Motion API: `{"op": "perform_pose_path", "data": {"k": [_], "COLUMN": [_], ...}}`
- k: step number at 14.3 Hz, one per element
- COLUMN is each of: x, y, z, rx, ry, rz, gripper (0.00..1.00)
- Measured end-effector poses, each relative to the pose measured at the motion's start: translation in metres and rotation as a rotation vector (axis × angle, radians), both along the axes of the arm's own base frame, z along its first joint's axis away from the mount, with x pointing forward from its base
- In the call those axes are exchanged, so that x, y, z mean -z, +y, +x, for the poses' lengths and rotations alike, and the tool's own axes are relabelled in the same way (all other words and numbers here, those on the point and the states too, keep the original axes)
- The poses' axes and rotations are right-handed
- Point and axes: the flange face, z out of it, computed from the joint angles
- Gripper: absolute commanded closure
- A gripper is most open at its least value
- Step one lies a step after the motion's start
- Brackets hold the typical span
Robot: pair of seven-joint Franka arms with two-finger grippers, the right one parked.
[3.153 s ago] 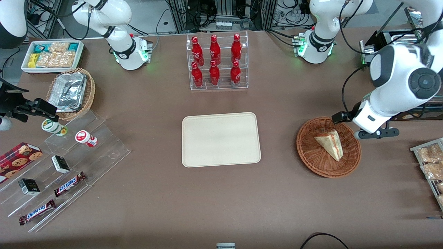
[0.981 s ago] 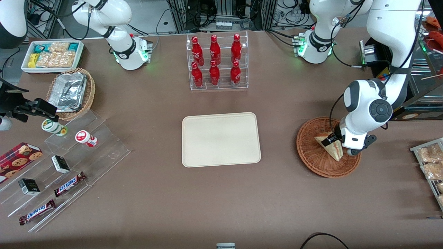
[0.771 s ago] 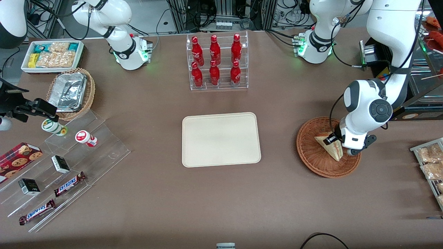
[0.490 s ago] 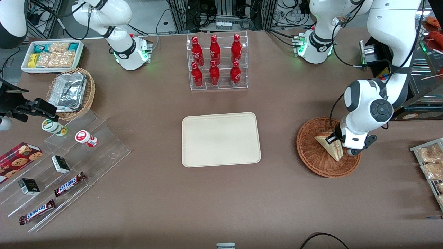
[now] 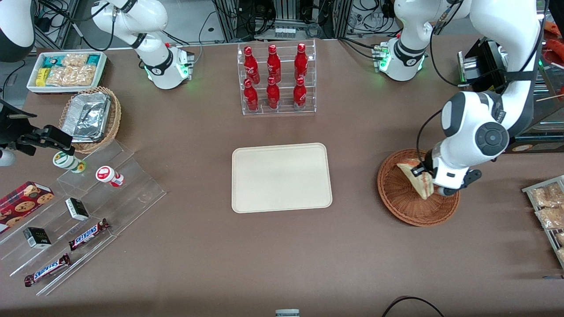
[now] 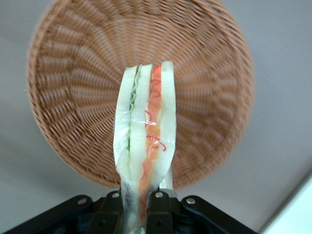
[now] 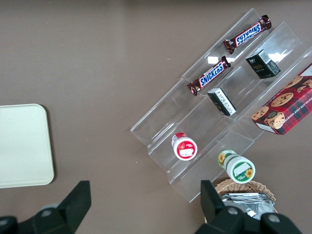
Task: Place sandwich from basket to tray
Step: 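Lift the sandwich out of the basket with the left gripper, then carry the held sandwich over the cream tray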
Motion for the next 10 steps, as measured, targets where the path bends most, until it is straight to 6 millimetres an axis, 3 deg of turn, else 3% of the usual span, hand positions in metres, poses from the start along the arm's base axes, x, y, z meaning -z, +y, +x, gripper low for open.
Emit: {"op": "perform_pose_path", "data": {"k": [3, 7, 10], "x": [-0.011, -0.011, -0.011], "y": [-0.051, -0.112, -0.169], "z": [-0.006, -0.023, -0.034], "rx": [0.090, 0.198, 0.290], "ry": [-0.002, 0.002, -0.004], "rz": [-0.020, -0.047, -0.068], "gripper": [1.00, 1.00, 1.00]}}
